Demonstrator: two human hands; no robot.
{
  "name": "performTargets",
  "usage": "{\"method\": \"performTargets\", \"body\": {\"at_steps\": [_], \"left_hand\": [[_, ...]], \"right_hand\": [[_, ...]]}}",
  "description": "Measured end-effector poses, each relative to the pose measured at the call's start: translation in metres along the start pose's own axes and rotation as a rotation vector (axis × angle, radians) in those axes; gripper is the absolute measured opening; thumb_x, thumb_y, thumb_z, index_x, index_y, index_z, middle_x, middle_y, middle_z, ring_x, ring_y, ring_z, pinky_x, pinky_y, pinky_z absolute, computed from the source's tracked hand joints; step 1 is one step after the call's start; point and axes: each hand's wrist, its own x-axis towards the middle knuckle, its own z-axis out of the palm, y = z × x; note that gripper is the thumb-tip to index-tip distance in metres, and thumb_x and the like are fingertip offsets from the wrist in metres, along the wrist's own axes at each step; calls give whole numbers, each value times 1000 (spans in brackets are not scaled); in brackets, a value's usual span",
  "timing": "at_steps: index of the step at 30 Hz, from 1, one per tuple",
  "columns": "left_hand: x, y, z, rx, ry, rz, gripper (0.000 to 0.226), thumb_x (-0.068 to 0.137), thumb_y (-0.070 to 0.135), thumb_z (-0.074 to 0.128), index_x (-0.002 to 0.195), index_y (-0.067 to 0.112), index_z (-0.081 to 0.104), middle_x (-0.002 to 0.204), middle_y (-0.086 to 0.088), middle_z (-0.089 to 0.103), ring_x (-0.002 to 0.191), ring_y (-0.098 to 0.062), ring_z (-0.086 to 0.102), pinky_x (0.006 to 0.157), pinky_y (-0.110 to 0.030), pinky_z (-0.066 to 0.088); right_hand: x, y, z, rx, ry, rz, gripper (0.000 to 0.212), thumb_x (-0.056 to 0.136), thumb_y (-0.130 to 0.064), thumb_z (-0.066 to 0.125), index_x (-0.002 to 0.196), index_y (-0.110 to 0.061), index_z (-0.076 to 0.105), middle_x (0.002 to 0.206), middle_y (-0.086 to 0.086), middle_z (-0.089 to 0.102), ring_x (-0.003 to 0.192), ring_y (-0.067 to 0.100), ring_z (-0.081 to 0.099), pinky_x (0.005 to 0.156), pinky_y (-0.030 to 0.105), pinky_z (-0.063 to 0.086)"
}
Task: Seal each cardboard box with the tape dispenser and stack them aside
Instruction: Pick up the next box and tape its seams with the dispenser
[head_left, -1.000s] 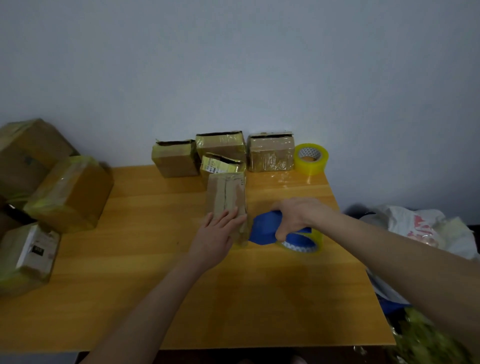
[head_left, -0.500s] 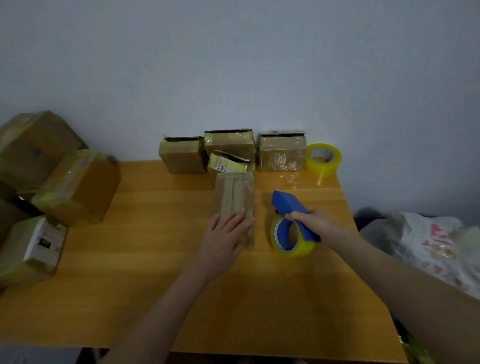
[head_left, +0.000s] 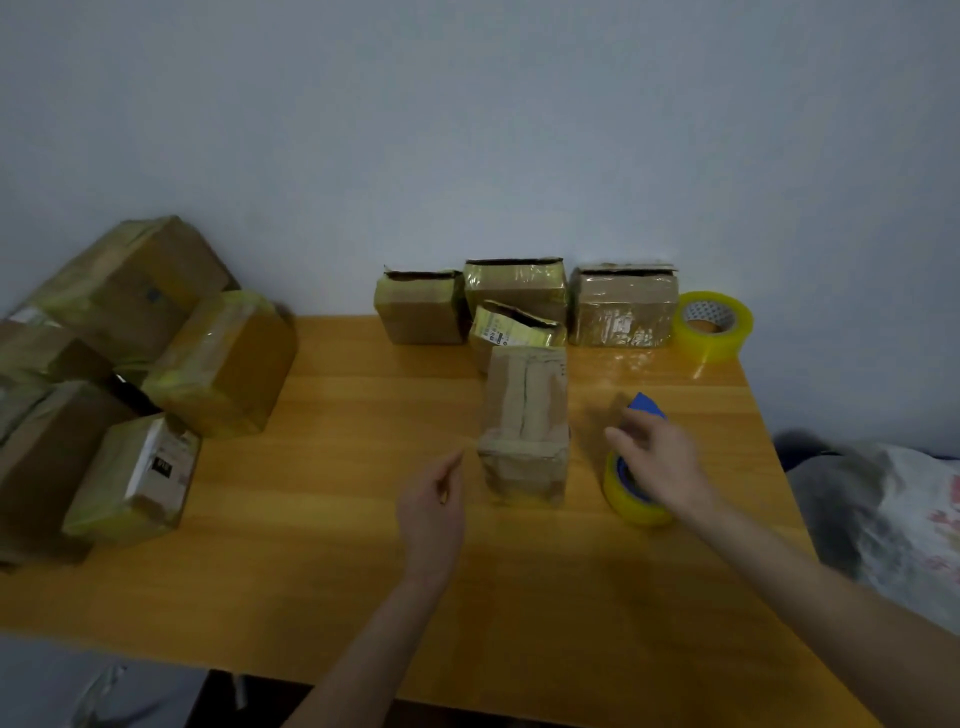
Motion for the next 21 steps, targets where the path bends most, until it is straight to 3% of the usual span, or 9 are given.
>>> {"method": "performTargets", "body": {"at_steps": [3, 7, 10, 13, 16, 18, 21], "left_hand": [[7, 10, 13, -78, -33, -123, 31, 96, 10, 53, 126, 6, 61, 117, -3, 67, 97, -2, 56, 75, 2, 39], [18, 15, 26, -77, -155, -145, 39, 99, 17, 49, 138, 9, 49, 132, -1, 58, 107, 0, 51, 84, -5, 40], [25, 11, 32, -73, -199, -134, 43, 99, 17, 49, 141, 9, 43, 132, 0, 57, 103, 4, 48, 72, 3, 37], [29, 9, 34, -40, -216, -136, 44, 100, 22, 48, 142, 11, 43, 129, 1, 59, 98, 3, 50, 69, 2, 37], [35, 11, 36, -13, -263, -130, 37, 97, 31, 51, 130, 16, 56, 116, 1, 65, 87, -5, 57, 56, -5, 41], [41, 13, 38, 55, -278, -146, 34, 94, 37, 55, 120, 15, 60, 108, 1, 67, 86, -10, 60, 55, -10, 40], [49, 13, 39, 94, -285, -189, 27, 92, 35, 59, 105, 13, 65, 91, 2, 67, 77, -12, 58, 51, -10, 37]], "right_hand": [[-20, -27, 29, 15, -39, -105, 50, 96, -40, 52, 138, -12, 51, 130, 6, 59, 115, 20, 57, 99, 36, 48], [-20, -43, 44, 11, -43, -81, 42, 98, -41, 47, 129, -15, 59, 111, 6, 61, 104, 20, 54, 90, 38, 49], [-15, -43, 48, 1, 7, -56, 40, 98, -42, 47, 123, -14, 62, 105, 7, 62, 99, 20, 54, 85, 37, 49], [-12, -44, 50, 5, -7, -20, 47, 94, -50, 51, 121, -14, 63, 108, 7, 66, 97, 20, 61, 82, 41, 54], [-8, -52, 52, -46, -11, 66, 59, 80, -65, 60, 107, -13, 63, 90, 2, 70, 77, 17, 67, 62, 36, 58], [-5, -59, 53, -154, -17, 123, 69, 72, -74, 62, 103, -13, 58, 86, 1, 67, 74, 17, 65, 52, 30, 51], [0, -59, 55, -139, -17, 176, 64, 73, -68, 66, 106, -14, 54, 90, 1, 65, 79, 19, 64, 53, 29, 50]]}}
